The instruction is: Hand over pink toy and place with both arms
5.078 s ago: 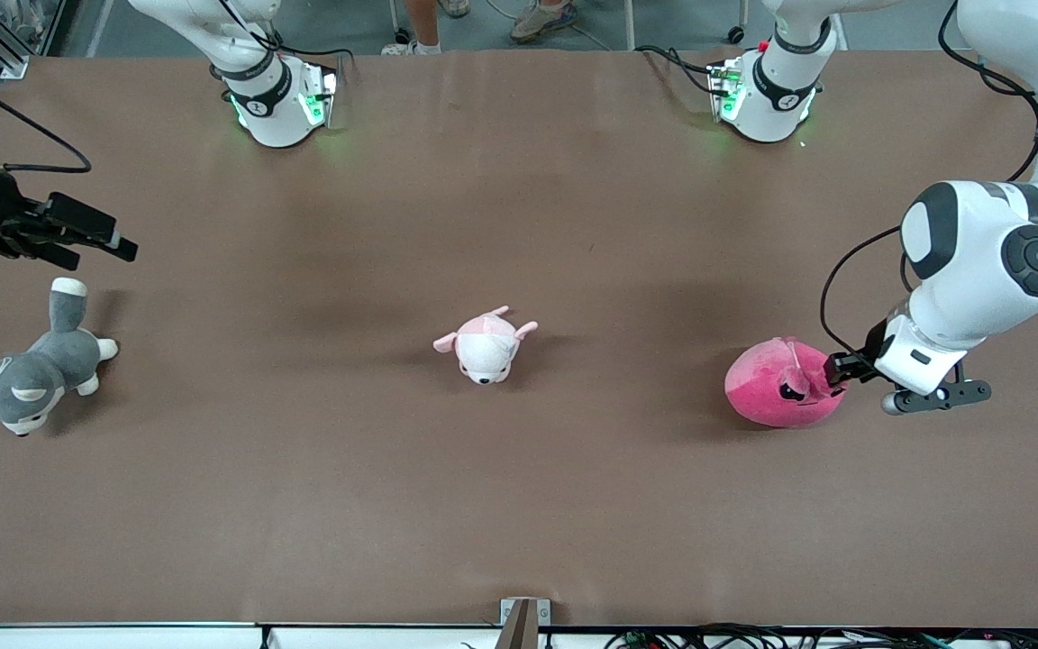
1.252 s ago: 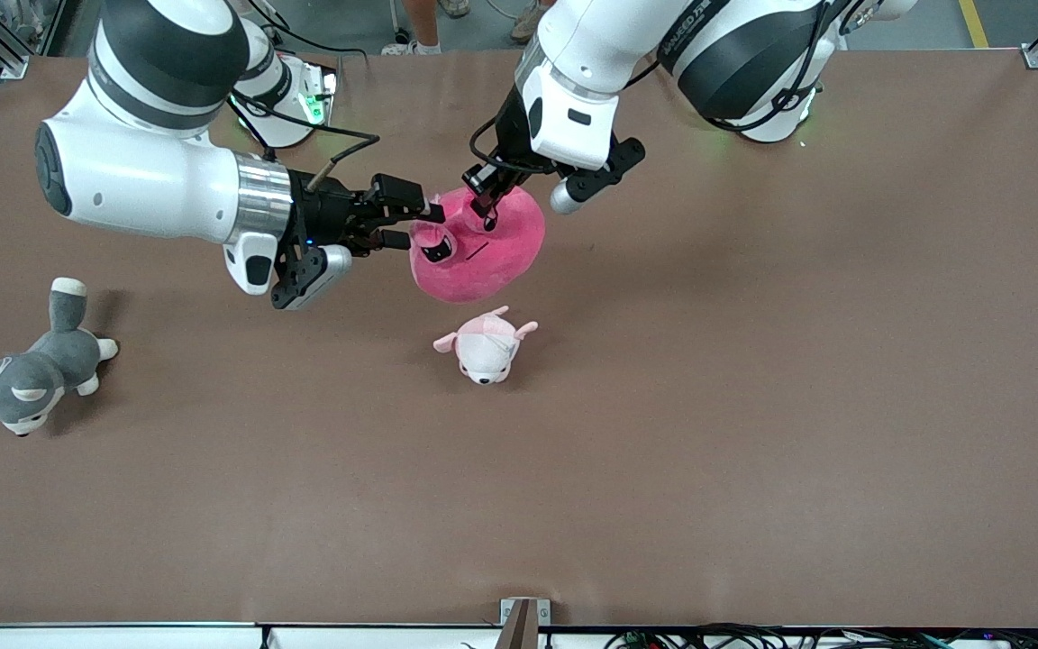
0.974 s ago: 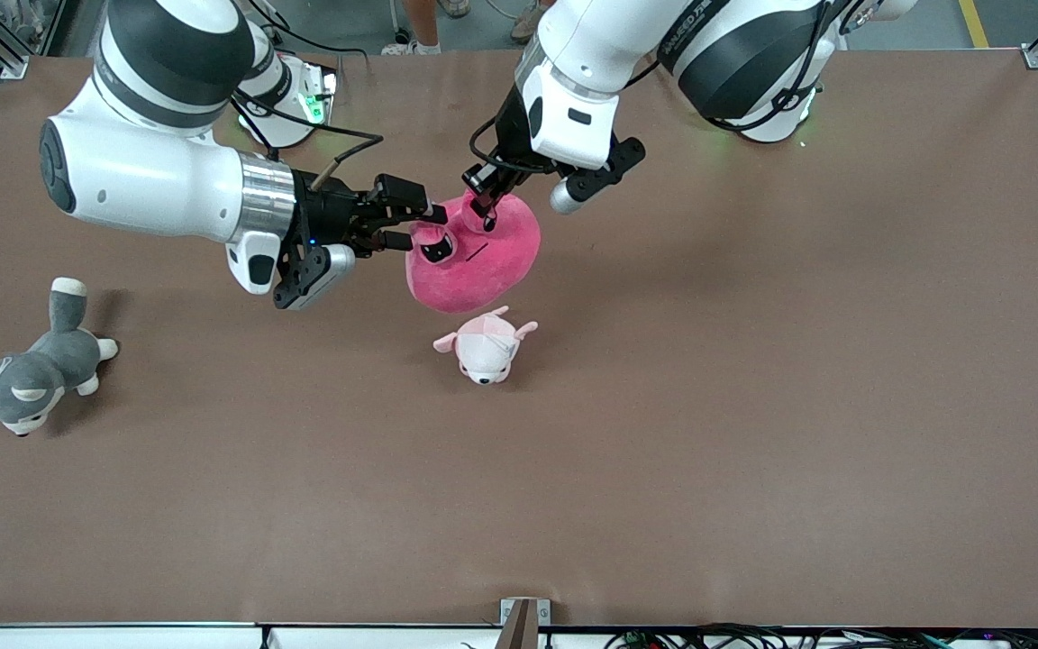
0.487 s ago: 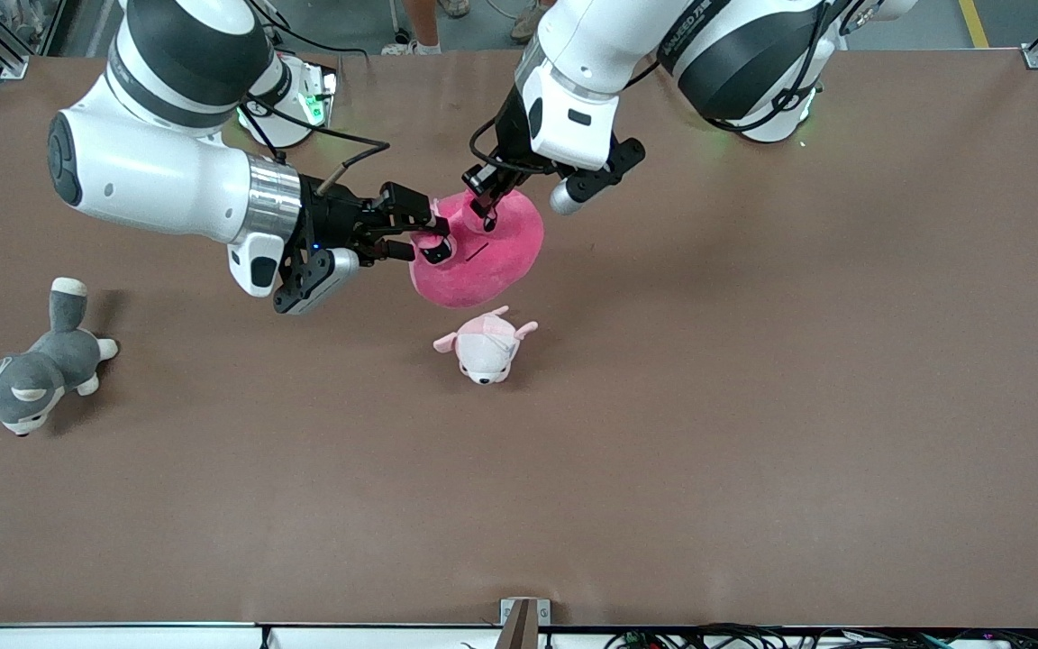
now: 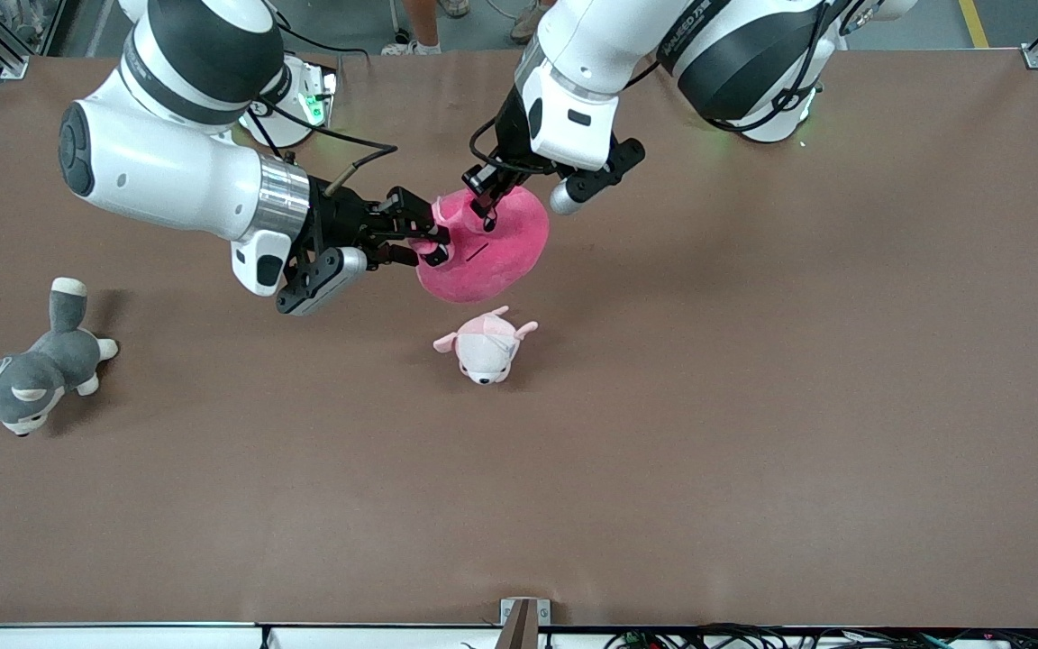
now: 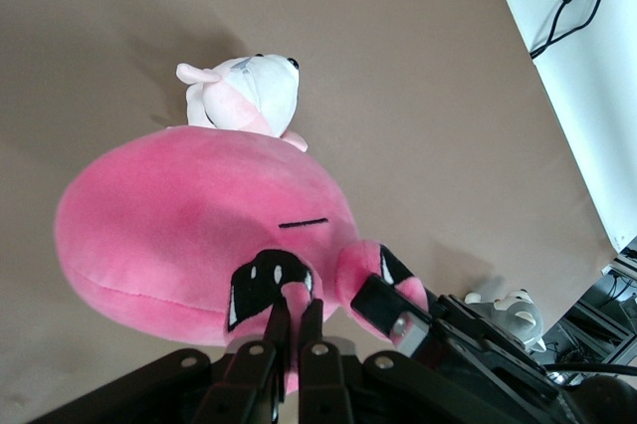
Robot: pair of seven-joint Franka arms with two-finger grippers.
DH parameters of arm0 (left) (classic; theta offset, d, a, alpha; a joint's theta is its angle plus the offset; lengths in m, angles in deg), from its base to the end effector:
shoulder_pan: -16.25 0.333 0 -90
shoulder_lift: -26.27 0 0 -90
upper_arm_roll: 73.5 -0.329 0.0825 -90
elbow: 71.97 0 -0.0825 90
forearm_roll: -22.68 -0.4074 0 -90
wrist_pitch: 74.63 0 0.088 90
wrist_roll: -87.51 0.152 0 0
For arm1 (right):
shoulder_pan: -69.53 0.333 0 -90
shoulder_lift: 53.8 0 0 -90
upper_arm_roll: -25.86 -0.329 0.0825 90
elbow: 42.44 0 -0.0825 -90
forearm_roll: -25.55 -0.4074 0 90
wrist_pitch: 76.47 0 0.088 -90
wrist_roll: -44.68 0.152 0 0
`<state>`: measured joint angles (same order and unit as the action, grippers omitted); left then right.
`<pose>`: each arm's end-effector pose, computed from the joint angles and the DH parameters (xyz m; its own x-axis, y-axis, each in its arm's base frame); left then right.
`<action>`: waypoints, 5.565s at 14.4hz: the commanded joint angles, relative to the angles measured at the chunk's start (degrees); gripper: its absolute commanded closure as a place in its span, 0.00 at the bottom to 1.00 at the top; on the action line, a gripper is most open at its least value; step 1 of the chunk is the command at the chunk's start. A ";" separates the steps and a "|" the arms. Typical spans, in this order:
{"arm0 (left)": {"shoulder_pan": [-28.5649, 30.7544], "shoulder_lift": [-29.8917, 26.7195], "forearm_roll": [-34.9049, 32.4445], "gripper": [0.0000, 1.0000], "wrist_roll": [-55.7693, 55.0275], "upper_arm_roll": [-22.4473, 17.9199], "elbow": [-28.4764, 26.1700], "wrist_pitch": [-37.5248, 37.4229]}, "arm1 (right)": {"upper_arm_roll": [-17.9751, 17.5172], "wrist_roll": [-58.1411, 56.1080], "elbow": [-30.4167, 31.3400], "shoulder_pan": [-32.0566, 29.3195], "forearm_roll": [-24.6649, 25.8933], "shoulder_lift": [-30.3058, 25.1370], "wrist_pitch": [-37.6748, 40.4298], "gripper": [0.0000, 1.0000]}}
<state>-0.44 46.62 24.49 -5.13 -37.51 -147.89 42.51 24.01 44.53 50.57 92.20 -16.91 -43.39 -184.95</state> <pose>0.4963 -0.5341 0.5817 0.7231 0.6426 -0.2535 0.6841 -0.6153 0.3918 0.5723 0.3458 0.5139 0.9772 0.2121 0.0079 0.1643 -0.7323 -0.6609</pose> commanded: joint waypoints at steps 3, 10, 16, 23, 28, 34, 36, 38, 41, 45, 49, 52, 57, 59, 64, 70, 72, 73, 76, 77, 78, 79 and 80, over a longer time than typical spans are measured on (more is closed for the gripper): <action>-0.63 0.74 0.12 1.00 -0.78 -0.13 1.74 -0.51 | 0.27 -2.48 0.06 0.54 0.80 0.05 -0.50 0.71; -0.63 0.92 0.20 0.85 -0.69 -0.22 1.65 -0.51 | 0.36 -2.57 0.06 1.06 0.89 0.05 -0.59 0.80; -0.28 0.92 0.12 0.49 -0.69 -0.22 1.65 -0.51 | 0.27 -2.57 0.06 0.89 0.63 -0.04 0.03 0.95; 1.04 -0.83 -5.05 0.00 0.10 -3.98 1.74 -4.45 | 0.80 -2.40 -0.02 -5.33 7.02 -0.57 2.75 0.99; 7.96 -1.10 -5.77 0.00 18.17 -6.28 1.83 -7.71 | 0.89 2.06 -2.74 -9.30 24.07 -1.01 7.22 0.99; 18.25 -1.36 -6.47 0.00 37.53 -6.54 1.65 -13.76 | 0.80 -0.27 -2.31 -19.05 25.42 1.88 7.85 0.98; 22.38 -3.64 -6.56 0.00 39.37 -6.54 0.78 -18.76 | 0.80 -2.13 -2.31 -21.25 25.24 3.38 7.85 0.98; 25.89 -4.96 -6.91 0.00 43.58 -6.55 0.86 -19.75 | 0.80 -6.33 -2.31 -23.36 25.24 5.57 7.85 0.98; 28.98 -5.67 -7.27 0.00 48.85 -6.89 0.95 -24.57 | 0.80 -15.37 -2.22 -26.52 25.15 8.39 8.37 0.98; 33.19 -6.11 -9.73 0.00 63.96 -6.63 1.21 -24.94 | 0.71 -23.30 -2.40 -29.86 21.30 11.64 8.64 0.98; 31.03 -12.68 -8.68 0.00 69.87 -11.95 -3.78 -24.94 | 0.71 -25.25 -2.40 -31.02 20.58 12.96 8.82 0.98; 26.53 -18.13 -5.00 0.00 76.80 -19.19 -10.71 -25.20 | 0.71 -26.47 -2.31 -31.02 18.31 13.32 10.31 0.98; 23.72 -26.66 -3.66 0.00 77.97 -20.87 -20.30 -25.38 | 0.71 -29.82 -2.31 -32.77 17.59 15.25 10.75 0.98; 22.58 -27.03 -3.66 0.00 78.23 -20.96 -20.58 -25.47 | 0.71 -29.82 -2.31 -32.86 17.50 15.69 10.84 0.98; 21.08 -28.25 -2.70 0.00 82.52 -21.74 -20.58 -26.61 | 0.71 -29.73 -2.31 -32.86 14.87 16.57 10.75 0.98; 20.64 -28.43 -2.70 0.00 84.47 -22.97 -20.32 -28.72 | 0.62 -29.82 -2.31 -33.30 14.78 18.15 10.75 0.98; 20.38 -28.70 -2.61 0.00 84.38 -24.64 -20.23 -28.72 | 0.62 -29.82 -2.31 -33.30 14.00 18.50 10.84 0.98; 19.94 -28.61 -2.70 0.00 84.21 -24.74 -20.23 -28.63 | 0.62 -29.82 -2.31 -33.30 13.47 18.85 10.93 0.98; 18.01 -28.70 -2.70 0.01 84.30 -26.14 -20.32 -28.63 | 0.71 -30.25 -2.31 -33.48 13.02 19.21 11.28 0.97; 17.92 -28.70 -2.70 0.03 84.30 -26.14 -20.32 -28.72 | 0.71 -30.43 -2.40 -33.48 13.02 19.38 10.84 0.91; 17.91 -28.61 -2.61 0.03 84.21 -26.14 -20.23 -28.63 | 0.71 -30.17 -2.48 -33.13 13.19 19.38 10.67 0.58; 17.74 -28.44 -2.61 0.03 84.21 -26.14 -20.23 -28.63 | 0.80 -30.00 -2.83 -33.21 13.37 19.29 10.49 0.01; 17.65 -28.43 -2.52 0.03 84.21 -26.14 -20.23 -28.63 | 0.80 -29.91 -3.79 -33.47 13.89 19.21 10.57 0.00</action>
<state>17.84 19.37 20.88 78.48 -62.86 -167.29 14.33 25.57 15.21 48.34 59.96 -2.60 -24.48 -174.74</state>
